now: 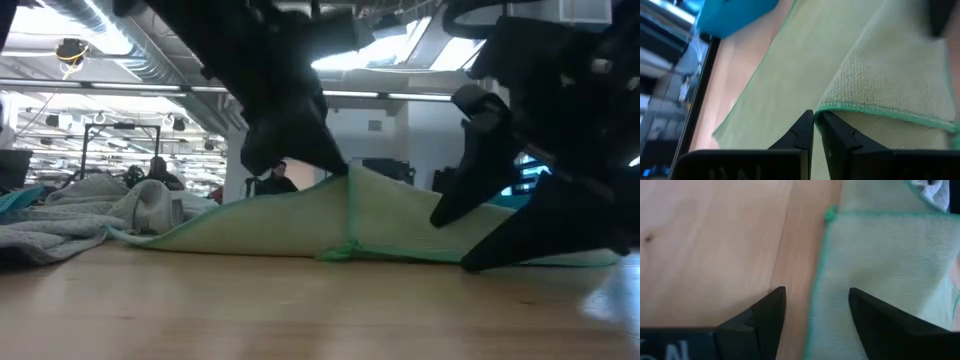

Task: Fold microfiber towels
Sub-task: Fold the green microfiber cloth

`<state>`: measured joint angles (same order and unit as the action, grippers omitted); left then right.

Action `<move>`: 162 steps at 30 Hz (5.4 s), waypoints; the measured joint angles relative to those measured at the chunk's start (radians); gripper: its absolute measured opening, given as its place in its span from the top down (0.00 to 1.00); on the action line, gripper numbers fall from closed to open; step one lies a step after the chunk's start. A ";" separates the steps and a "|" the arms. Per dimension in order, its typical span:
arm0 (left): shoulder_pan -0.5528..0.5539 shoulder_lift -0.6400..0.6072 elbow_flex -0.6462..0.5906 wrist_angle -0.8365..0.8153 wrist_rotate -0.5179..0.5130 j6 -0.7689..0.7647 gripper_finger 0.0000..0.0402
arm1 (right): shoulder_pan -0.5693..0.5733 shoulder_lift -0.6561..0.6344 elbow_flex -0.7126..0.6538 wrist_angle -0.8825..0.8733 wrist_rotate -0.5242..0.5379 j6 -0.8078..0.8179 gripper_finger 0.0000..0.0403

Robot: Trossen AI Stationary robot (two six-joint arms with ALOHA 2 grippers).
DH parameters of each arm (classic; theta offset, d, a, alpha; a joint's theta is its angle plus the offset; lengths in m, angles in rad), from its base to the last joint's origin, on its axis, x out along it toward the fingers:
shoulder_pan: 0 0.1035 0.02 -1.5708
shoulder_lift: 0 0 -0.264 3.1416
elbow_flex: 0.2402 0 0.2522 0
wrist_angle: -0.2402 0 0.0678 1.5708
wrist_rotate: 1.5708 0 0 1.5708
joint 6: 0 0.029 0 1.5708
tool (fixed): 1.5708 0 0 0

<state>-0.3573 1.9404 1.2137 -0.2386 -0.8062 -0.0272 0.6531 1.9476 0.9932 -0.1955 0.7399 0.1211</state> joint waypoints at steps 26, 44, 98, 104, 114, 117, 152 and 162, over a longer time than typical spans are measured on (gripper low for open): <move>0.049 0.000 0.000 -0.067 0.094 -0.078 0.93 | -0.096 0.007 -0.002 0.013 -0.001 -0.070 0.66; 0.049 0.000 0.000 -0.068 0.094 -0.079 0.93 | -0.016 -0.019 0.045 0.012 -0.037 -0.105 0.88; 0.325 0.127 0.000 0.015 0.281 0.038 0.93 | 0.011 -0.059 0.064 0.027 -0.503 -0.076 0.80; 0.315 0.127 0.000 0.015 0.278 0.039 0.93 | 0.010 -0.059 0.064 0.052 -0.535 -0.074 0.80; 0.186 -0.012 -0.004 -0.069 0.329 0.038 0.93 | 0.022 -0.174 0.063 -0.047 -0.416 -0.008 0.80; 0.114 -0.060 -0.003 -0.058 0.313 0.038 0.93 | 0.046 -0.257 0.063 -0.113 -0.321 0.010 0.80; -0.188 0.215 0.313 0.070 0.495 0.263 0.52 | 0.113 -0.404 -0.183 -0.930 -0.346 -0.101 0.40; -0.186 0.226 0.328 0.094 0.378 0.215 0.52 | 0.115 -0.405 -0.203 -0.821 -0.297 -0.255 0.58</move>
<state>-0.5438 2.1664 1.5421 -0.1446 -0.4279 0.1879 0.7683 1.5429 0.7897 -1.0168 0.4427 -0.1338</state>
